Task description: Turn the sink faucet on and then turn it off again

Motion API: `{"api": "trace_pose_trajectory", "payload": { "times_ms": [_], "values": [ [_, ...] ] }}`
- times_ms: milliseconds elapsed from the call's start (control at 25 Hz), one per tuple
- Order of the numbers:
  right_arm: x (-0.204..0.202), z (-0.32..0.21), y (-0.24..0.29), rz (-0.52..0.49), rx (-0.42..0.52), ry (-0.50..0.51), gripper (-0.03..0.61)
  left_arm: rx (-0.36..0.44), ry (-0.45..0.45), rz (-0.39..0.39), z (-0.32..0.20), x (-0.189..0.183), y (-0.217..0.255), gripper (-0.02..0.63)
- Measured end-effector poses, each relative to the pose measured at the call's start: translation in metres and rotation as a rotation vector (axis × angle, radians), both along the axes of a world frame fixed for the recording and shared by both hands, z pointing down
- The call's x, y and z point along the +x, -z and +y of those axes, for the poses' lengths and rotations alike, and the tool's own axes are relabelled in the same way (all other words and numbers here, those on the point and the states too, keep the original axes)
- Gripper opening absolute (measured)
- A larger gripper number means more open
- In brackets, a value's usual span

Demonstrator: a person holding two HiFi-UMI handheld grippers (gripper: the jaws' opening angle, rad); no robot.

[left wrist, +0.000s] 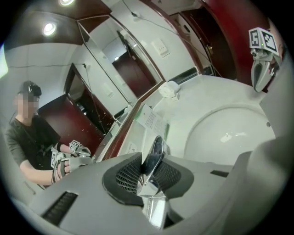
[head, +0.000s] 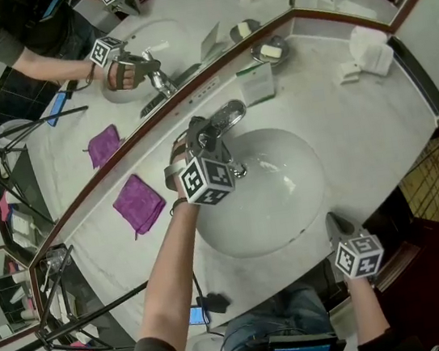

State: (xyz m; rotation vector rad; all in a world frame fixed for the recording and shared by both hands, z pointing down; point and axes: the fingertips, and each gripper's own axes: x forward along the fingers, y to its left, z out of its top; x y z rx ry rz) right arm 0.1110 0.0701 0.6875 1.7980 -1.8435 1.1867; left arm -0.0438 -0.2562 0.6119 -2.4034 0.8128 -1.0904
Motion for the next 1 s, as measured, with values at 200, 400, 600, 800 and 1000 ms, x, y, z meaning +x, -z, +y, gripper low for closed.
{"api": "trace_pose_trajectory", "payload": {
  "times_ms": [200,400,600,800,1000],
  "values": [
    [0.002,0.002,0.004,-0.003,0.001,-0.004,0.015,-0.078,0.048,0.008,-0.006,-0.001,0.0,0.074],
    [0.006,-0.001,0.01,0.004,0.011,-0.015,0.015,-0.21,0.099,0.1,-0.016,-0.007,-0.006,0.074],
    [0.007,0.002,0.012,0.001,0.014,-0.025,0.015,-0.23,0.095,0.108,-0.016,-0.008,-0.005,0.075],
    [0.007,0.008,0.011,-0.004,0.009,-0.035,0.015,-0.222,0.09,0.093,-0.015,-0.008,-0.006,0.075],
    [0.005,0.013,0.01,-0.011,0.005,-0.036,0.015,-0.225,0.118,0.112,-0.015,-0.009,-0.006,0.082]
  ]
}}
